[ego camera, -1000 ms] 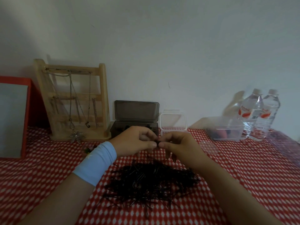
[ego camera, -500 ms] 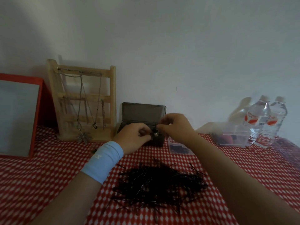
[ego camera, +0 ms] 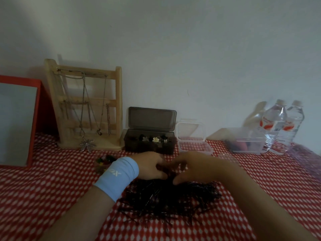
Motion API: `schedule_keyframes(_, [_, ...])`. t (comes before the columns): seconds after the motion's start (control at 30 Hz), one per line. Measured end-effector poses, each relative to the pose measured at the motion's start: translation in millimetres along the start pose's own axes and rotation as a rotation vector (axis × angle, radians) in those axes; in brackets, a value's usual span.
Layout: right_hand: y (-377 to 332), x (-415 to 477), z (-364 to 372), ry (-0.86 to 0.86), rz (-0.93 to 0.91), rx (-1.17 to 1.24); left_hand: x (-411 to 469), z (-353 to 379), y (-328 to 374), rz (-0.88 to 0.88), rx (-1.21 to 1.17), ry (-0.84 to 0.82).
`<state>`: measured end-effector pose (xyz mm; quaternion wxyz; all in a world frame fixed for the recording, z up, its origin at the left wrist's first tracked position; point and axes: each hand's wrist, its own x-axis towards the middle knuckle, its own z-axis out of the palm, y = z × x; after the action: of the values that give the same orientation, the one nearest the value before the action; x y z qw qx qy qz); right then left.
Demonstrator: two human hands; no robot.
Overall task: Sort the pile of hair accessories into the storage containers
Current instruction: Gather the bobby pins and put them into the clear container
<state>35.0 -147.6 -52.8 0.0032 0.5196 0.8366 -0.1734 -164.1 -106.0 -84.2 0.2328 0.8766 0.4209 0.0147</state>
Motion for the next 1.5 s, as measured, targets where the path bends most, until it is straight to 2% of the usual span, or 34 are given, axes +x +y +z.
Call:
schedule_keyframes(0.07, [9, -4, 9, 0.034, 0.006, -0.009, 0, 1, 0, 0.003, 0.019, 0.024])
schedule_keyframes(0.2, [27, -9, 14, 0.093, 0.048, 0.146, -3, -1, 1, -0.038, 0.010, 0.055])
schedule_keyframes(0.37, [38, -13, 17, 0.252, 0.070, 0.202, -4, 4, 6, -0.032, 0.063, 0.078])
schedule_keyframes(0.53, [24, -11, 27, 0.107, 0.011, 0.135, -6, 7, 9, -0.022, 0.017, 0.051])
schedule_keyframes(0.63, [13, -6, 36, 0.140, 0.057, 0.172, -5, 6, 10, -0.017, -0.014, 0.089])
schedule_keyframes(0.7, [8, -2, 43, 0.143, 0.069, 0.089, -6, 4, 8, -0.015, -0.022, 0.088])
schedule_keyframes(0.87, [4, 1, 38, 0.073, 0.094, 0.072, -13, 7, 5, -0.016, -0.118, 0.105])
schedule_keyframes(1.0, [2, -1, 34, 0.028, 0.071, 0.063, -13, 19, 1, 0.048, -0.193, 0.174])
schedule_keyframes(1.13, [3, -4, 32, 0.036, 0.019, 0.077, -14, 23, 3, 0.083, -0.252, 0.332])
schedule_keyframes(1.3, [11, -8, 26, 0.176, -0.001, 0.296, -14, 23, 3, 0.170, -0.459, 0.555])
schedule_keyframes(1.37, [17, -8, 27, 0.219, 0.030, 0.421, -14, 23, 4, 0.167, -0.518, 0.563])
schedule_keyframes(1.5, [20, -10, 32, 0.229, 0.078, 0.821, -12, 26, 7, 0.153, -0.538, 0.589])
